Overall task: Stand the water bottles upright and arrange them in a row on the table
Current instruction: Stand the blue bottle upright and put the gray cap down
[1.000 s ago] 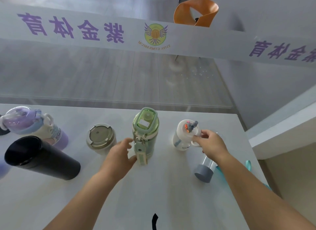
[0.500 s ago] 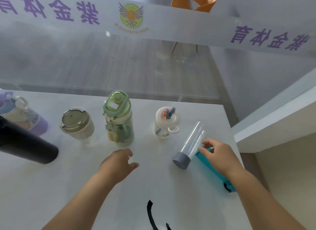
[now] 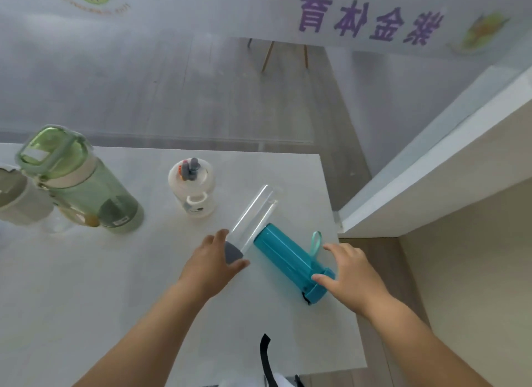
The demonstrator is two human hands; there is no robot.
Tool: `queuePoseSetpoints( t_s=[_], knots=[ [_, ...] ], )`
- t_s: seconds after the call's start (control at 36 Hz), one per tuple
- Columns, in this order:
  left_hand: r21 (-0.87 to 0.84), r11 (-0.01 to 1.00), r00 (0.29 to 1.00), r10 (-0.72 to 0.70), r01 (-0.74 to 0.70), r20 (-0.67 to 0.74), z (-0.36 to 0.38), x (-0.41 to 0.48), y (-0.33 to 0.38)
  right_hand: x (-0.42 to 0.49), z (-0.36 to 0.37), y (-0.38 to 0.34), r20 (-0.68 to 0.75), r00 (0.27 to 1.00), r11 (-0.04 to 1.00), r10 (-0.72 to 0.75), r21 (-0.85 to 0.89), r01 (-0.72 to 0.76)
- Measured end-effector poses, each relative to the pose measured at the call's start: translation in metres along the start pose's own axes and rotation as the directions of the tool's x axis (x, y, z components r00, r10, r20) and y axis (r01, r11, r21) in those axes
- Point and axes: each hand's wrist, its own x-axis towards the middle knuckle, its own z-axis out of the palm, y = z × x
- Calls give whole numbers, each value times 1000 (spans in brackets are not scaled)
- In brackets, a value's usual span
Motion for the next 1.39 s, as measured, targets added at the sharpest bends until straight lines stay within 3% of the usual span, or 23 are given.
queuePoseSetpoints(
  t_s=[0.22,0.42,0.56,0.67,0.83,1.06,1.17,1.28,1.39],
  knots=[
    [-16,995,993,-99,98,-59,23,-3,4,-6,18,15,122,991,998,-60,20,58],
    [-69,994,987,-93,85,-132,22,-16,5,-3,31,17,163,983,996,-80,48,73],
    [-163,986,958,-9,-39,-288,12,-28,12,-2,35,19,145,986,988,-86,142,65],
    [-243,950,886,63,-194,-459,2,-38,22,-2,31,21,93,992,981,-84,182,66],
    [-248,903,799,151,-351,-581,-23,-44,47,-2,15,26,-41,999,963,-34,264,44],
    [-169,892,805,280,-420,-524,-39,-44,63,12,-28,18,-287,958,929,12,358,96],
    [-142,885,814,332,-444,-478,-42,-45,60,23,-49,6,-358,932,947,-48,282,157],
    [-114,883,818,363,-455,-447,-48,-44,59,36,-63,-9,-375,912,962,-165,145,233],
    [-97,876,818,395,-473,-419,-51,-43,58,51,-72,-27,-293,916,955,-274,33,296]
  ],
)
